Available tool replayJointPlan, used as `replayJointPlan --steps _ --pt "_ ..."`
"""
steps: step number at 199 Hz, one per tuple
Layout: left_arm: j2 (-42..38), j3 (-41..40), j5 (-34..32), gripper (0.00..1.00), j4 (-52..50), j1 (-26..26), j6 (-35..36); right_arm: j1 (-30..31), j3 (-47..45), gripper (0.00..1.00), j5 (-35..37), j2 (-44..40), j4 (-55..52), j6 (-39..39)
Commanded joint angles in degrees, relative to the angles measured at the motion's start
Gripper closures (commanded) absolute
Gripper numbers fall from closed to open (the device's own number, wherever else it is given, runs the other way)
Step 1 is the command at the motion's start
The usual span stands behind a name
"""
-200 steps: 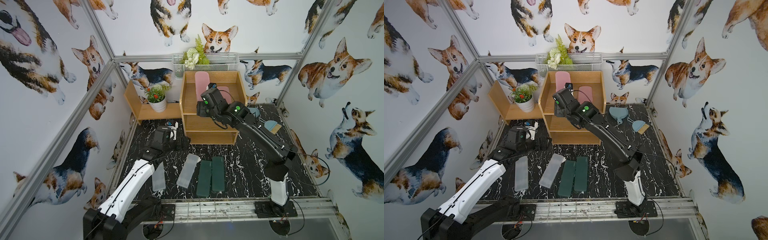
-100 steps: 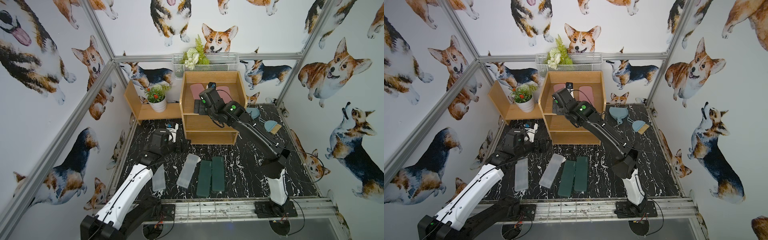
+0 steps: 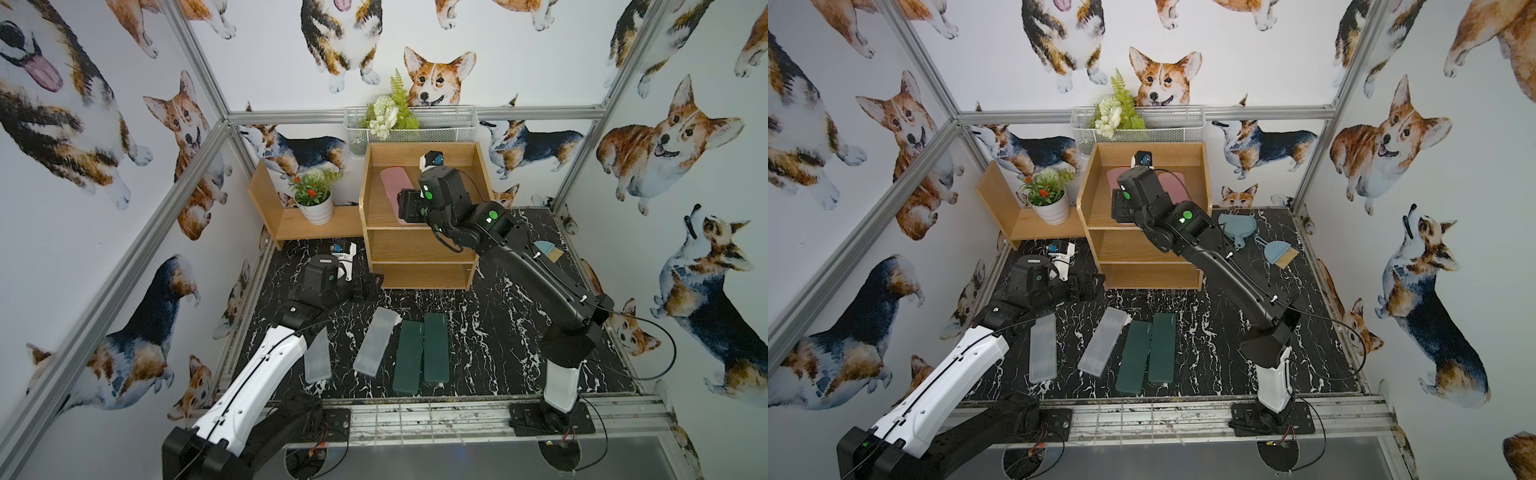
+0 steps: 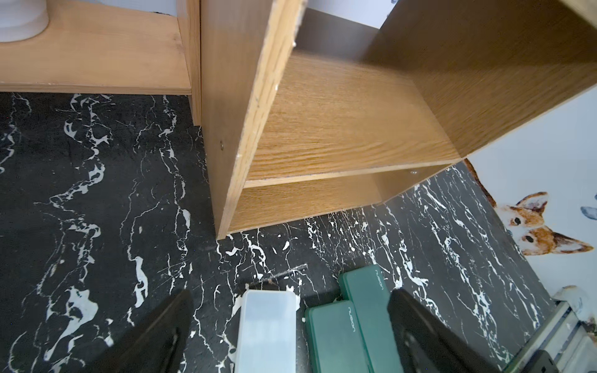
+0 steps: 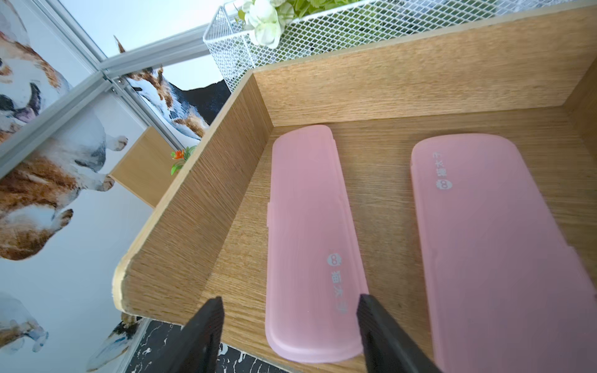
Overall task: Place the pencil cases on the shelf according to color
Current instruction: Place the pencil case on the shelf.
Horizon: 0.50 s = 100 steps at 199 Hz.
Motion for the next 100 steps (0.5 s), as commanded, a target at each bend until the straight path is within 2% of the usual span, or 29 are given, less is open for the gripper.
replayJointPlan --steps 1,18,46,89,100 --pt "1.1 0.6 0.2 0.00 2.6 0.1 -1.0 -0.1 -2.3 0.47 -0.5 -0.5 1.8 -1.7" --pt "1.5 0.1 -0.1 0.01 2.1 0.1 -0.6 -0.1 -3.4 0.51 -0.6 0.6 1.3 -1.5" --pt "0.2 -1.2 -0.4 0.01 1.2 0.1 -0.9 -0.1 -3.1 0.52 0.2 2.3 1.1 -2.5" --pt "-2.3 0.2 1.1 0.01 -3.4 0.0 -1.4 -0.1 4.9 0.49 0.2 0.2 1.6 -6.6" --pt "-2.5 0.7 1.8 0.01 -4.5 0.0 -1.6 -0.1 4.0 0.44 -1.1 -2.2 2.0 -6.9"
